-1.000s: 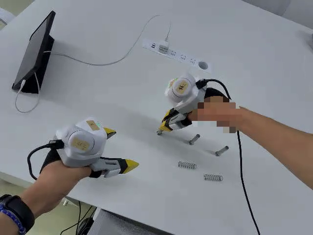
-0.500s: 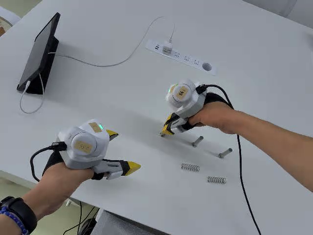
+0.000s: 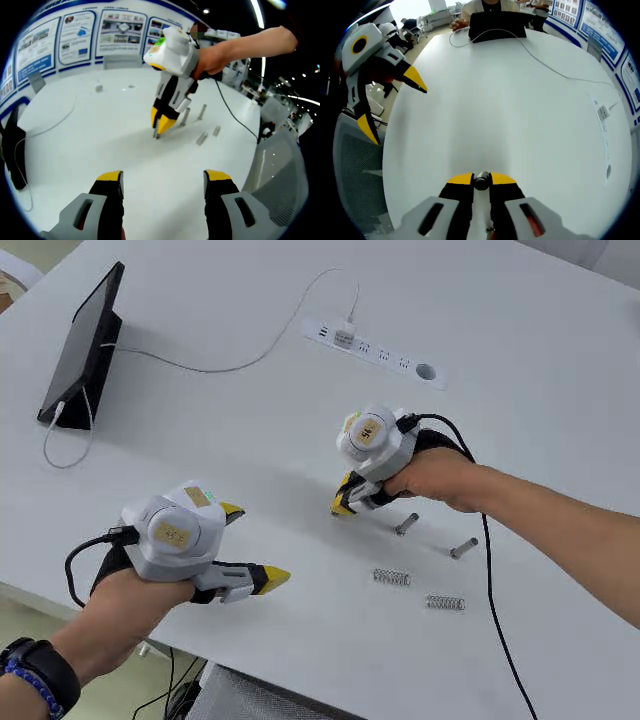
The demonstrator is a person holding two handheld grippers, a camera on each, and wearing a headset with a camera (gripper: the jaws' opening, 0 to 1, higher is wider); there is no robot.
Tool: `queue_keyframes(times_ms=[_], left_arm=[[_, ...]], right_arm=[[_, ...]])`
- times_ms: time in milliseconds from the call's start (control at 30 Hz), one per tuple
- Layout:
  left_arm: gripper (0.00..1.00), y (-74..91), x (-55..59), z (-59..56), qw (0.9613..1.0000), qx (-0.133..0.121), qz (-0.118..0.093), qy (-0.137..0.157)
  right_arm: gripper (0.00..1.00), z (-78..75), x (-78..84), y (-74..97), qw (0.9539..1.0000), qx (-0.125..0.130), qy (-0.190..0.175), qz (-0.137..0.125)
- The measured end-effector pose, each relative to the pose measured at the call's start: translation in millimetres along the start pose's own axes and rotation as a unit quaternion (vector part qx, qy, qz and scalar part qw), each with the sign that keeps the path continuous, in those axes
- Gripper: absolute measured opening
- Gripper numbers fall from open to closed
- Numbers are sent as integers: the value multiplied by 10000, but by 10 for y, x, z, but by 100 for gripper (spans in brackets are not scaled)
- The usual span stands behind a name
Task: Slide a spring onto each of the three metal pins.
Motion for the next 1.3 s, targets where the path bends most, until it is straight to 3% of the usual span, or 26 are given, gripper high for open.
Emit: queue_keyframes(times_ms=[533,933,1300], left_arm=[[66,-13,-35,-70,10000,43,24,-58],[67,-44,-129,-161,9998,82,44,-149],[68,-32,-202,-135,9998,-28,28,-191]], right_arm=[[29,98,-38,140,9995,-42,-36,-323],[47,184,34,392,9972,263,-40,-694],[59,275,123,597,9913,506,-130,-1207]])
Point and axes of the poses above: the centre of the closed fingertips' face, and the gripper's own axes: y roughly backward along the fingers, z roughly to its left, x roughly out of its underside, the point moved 3 cm from there along y, roughly backward along the fingers, and after that the axes turned 15 degrees about -x, right-handed, at the moved point
